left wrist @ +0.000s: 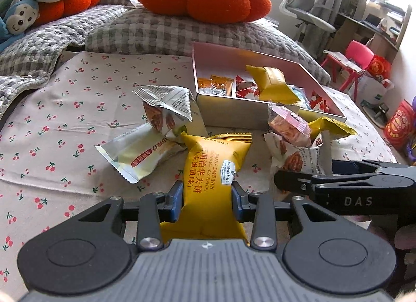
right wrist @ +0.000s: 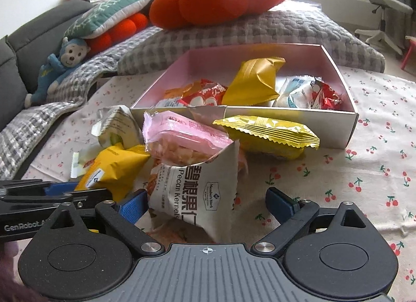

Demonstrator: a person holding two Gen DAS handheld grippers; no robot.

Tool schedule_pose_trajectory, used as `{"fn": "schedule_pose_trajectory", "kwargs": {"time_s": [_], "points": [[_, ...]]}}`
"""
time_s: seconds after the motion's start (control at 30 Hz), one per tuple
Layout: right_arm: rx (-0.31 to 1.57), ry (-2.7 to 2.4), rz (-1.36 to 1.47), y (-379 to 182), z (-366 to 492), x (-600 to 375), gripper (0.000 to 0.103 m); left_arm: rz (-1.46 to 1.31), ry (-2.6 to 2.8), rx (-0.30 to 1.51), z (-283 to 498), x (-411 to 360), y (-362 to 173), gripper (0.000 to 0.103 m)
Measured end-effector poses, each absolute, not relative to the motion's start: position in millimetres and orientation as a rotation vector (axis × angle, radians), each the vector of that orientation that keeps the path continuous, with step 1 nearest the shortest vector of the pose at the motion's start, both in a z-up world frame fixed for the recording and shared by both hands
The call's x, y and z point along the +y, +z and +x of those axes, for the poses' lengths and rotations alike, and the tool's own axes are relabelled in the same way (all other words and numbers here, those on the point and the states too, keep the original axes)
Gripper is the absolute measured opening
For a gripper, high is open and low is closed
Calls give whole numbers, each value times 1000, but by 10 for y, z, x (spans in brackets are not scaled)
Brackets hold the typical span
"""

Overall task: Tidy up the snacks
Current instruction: 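Grasp the yellow bread bag with the left tool while the right tool grasps the white pecan bag, then lower the yellow bread bag and white pecan bag into the box and open both tools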

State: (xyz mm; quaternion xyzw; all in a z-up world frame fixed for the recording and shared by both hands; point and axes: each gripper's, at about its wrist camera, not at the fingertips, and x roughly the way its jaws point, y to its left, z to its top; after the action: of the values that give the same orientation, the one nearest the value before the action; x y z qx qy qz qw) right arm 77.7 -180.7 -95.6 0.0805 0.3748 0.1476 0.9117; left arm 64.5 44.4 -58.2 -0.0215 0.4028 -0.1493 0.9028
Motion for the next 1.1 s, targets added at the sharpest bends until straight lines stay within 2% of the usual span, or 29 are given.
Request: {"fn": "schedule_pose_trajectory", "kwargs": {"time_s": [0.07, 0.13, 0.17, 0.2, 0.43, 0.63, 1.1], "points": [[764, 306, 152, -951, 773, -1801, 91, -46, -310, 835, 657, 450, -587, 35], [757, 329, 156, -936, 764, -1805, 76, -47, -310, 838, 667, 449, -589, 35], [755, 337, 159, -926, 761, -1805, 72, -46, -309, 838, 670, 445, -591, 35], [752, 347, 161, -915, 749, -1805, 61, -44, -309, 839, 673, 440, -592, 36], [747, 365, 134, -869, 652, -1832, 59, -38, -304, 870, 728, 405, -617, 38], [738, 363, 136, -816, 556, -1939, 59, -45, -306, 867, 719, 390, -585, 35], [687, 464, 130, -559, 302, -2063, 59, -117, -336, 801, 654, 390, -270, 34]]}}
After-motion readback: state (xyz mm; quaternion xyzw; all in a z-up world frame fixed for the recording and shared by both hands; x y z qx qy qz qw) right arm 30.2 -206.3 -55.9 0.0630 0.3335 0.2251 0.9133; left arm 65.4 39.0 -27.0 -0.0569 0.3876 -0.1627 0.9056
